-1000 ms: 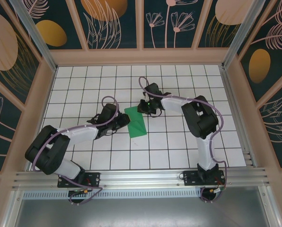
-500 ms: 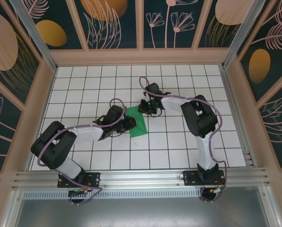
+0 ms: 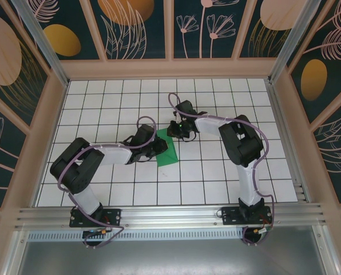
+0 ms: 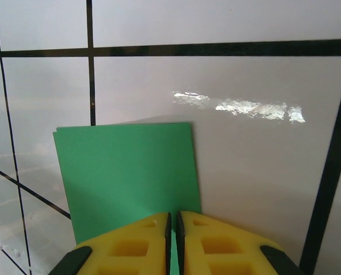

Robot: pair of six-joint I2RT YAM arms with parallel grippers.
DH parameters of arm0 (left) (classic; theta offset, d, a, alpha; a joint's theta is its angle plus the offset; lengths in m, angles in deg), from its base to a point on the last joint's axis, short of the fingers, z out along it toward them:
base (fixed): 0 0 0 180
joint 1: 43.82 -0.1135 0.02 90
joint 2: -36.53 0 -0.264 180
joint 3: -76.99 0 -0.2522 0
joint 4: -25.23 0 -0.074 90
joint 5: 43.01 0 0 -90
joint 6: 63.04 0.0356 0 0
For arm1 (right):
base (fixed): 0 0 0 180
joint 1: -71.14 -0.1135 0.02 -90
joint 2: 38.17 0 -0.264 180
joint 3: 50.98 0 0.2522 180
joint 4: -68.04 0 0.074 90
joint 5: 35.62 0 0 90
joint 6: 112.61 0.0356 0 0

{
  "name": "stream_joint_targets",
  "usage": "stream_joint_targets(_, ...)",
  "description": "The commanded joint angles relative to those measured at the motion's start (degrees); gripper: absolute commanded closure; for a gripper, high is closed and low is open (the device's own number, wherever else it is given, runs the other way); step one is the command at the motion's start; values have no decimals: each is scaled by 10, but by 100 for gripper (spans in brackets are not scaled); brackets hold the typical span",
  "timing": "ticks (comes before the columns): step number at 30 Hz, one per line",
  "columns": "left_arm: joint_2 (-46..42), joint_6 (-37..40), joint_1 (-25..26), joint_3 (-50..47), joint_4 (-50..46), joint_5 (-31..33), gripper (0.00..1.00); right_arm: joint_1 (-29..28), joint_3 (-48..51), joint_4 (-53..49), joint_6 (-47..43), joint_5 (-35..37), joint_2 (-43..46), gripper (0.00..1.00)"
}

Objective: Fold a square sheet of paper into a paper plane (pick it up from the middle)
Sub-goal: Fold the triangle a second time at the center of the table.

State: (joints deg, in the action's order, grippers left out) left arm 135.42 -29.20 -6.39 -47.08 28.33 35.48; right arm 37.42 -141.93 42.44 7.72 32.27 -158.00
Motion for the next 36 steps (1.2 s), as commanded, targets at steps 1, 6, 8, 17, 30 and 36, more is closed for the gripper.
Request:
stream_joint_targets(1,13,-6,3,14,-8,21,81,-1,16,-20,-11,-5,-15,84)
stream_joint_targets(6,24,-4,3,20,-8,21,81,-1,20,-18,-12,-8,-13,84)
stream_joint_targets(8,26,-4,2,21,-7,23,81,-1,21,-18,-13,-8,-13,84)
stream_joint_targets(17,29,-7,3,22,-26,46,81,1,17,-18,-17,-11,-5,84)
stream_joint_targets(30,33,-8,2,15,-41,54,81,20,117,4,-51,-39,156,80)
stream_joint_targets(36,37,-12,3,15,-42,56,81,14,210,3,-69,-73,206,80)
